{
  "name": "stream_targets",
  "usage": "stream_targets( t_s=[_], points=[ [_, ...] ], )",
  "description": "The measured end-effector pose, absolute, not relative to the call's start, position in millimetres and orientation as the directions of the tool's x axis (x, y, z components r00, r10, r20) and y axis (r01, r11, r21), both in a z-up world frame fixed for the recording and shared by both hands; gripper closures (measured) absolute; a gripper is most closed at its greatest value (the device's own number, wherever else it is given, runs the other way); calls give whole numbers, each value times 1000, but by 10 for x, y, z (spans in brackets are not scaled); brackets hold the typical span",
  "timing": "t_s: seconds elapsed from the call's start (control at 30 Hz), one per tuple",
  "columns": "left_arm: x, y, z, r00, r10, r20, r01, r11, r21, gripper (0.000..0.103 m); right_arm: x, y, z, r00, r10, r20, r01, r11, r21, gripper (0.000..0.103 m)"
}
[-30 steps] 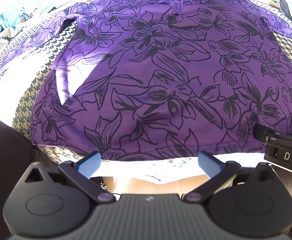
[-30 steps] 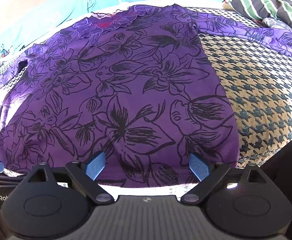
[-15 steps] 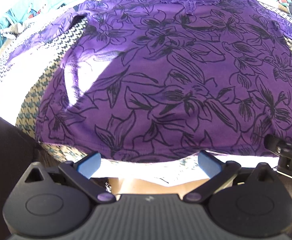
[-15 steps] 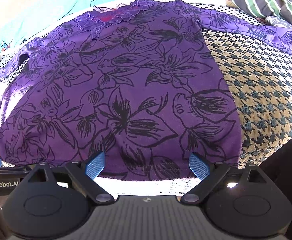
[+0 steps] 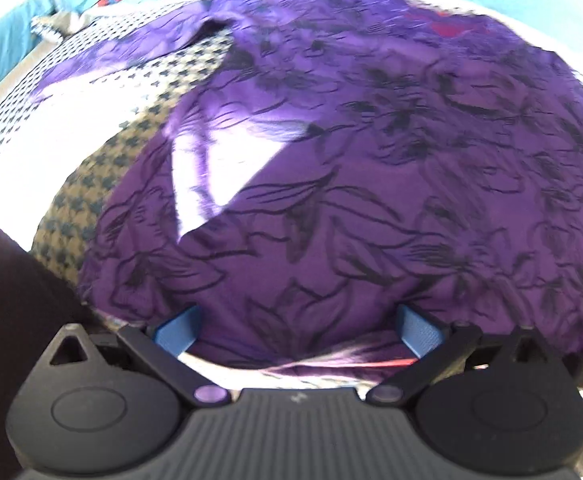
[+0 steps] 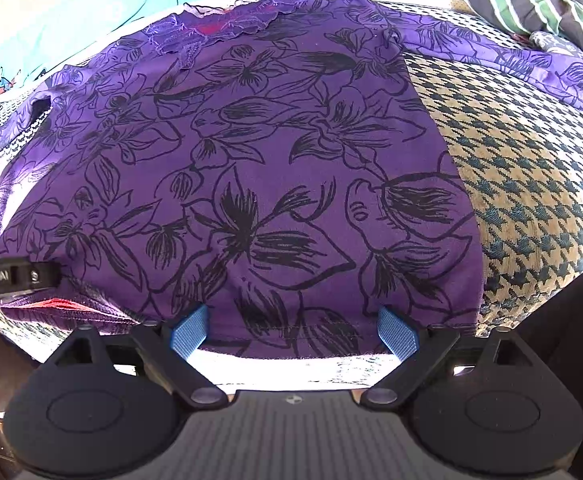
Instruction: Fold clothes
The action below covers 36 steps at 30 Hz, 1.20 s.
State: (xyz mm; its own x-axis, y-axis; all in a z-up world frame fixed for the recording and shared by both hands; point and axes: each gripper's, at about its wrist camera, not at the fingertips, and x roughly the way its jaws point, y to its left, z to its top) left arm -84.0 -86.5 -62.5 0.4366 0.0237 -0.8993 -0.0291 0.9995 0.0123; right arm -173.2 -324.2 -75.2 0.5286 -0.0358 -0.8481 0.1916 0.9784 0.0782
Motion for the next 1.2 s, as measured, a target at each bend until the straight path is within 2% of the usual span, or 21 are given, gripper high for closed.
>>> stream_targets(
  t_s=[0.13,0.43,0.63,1.03,1.2],
  points=[
    [-817,-744,-650,415,-3,-910,-66,997,-33,0,-1733,-3264,-738,539,-33,-842,200,976,90,12],
    [-809,-840,-542,464,58,-884,-34,998,48,0,-1598,-3412,-544,585,-14,-811,197,972,125,12],
    [-689,-901,-456,497,61,-866,-16,998,62,0,-1342,-3773,-331,625,-55,-779,243,962,127,12],
    [-386,-1082,-542,508,68,-859,6,997,83,0,-810,-5093,-136,601,-276,-750,576,801,167,12],
    [-364,-1098,-588,525,60,-849,18,997,81,0,-793,-5714,-90,594,-352,-723,708,656,263,12]
  ],
)
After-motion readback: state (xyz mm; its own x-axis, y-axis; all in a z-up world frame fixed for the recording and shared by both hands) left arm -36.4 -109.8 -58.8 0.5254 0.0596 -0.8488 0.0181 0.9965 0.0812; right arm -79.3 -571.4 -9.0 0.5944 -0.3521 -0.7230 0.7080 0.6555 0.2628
